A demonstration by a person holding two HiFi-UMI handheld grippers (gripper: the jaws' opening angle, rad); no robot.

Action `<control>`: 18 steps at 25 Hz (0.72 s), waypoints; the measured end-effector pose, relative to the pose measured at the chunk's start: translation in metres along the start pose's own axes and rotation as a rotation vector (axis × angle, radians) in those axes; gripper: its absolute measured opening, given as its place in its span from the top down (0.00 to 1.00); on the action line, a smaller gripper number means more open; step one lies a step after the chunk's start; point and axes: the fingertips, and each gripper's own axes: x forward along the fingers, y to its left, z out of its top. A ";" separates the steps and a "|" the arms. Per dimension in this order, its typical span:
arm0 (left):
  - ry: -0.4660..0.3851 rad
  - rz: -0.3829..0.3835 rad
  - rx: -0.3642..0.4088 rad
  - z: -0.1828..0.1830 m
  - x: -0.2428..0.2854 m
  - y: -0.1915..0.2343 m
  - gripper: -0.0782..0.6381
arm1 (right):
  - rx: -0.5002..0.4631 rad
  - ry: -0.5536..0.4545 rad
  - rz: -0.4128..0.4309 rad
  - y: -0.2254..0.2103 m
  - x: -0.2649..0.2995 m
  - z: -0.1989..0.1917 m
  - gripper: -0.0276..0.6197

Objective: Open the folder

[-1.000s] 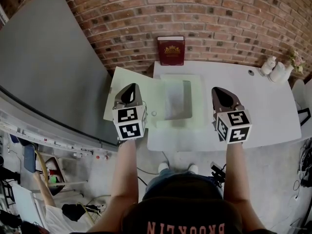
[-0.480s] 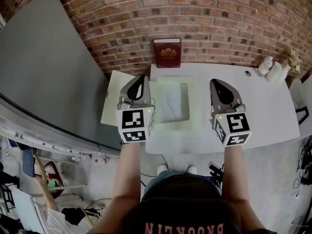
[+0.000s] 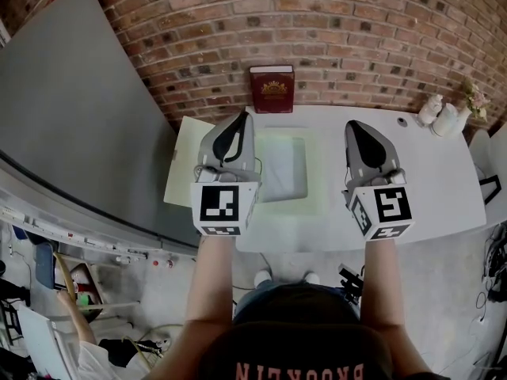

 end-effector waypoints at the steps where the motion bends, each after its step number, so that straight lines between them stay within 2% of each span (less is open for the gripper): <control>1: -0.006 -0.001 0.004 0.002 0.000 0.000 0.89 | -0.002 -0.005 -0.002 -0.001 0.000 0.003 0.96; 18: -0.033 -0.002 0.018 0.013 0.001 0.001 0.89 | -0.022 -0.048 -0.023 -0.004 -0.004 0.019 0.96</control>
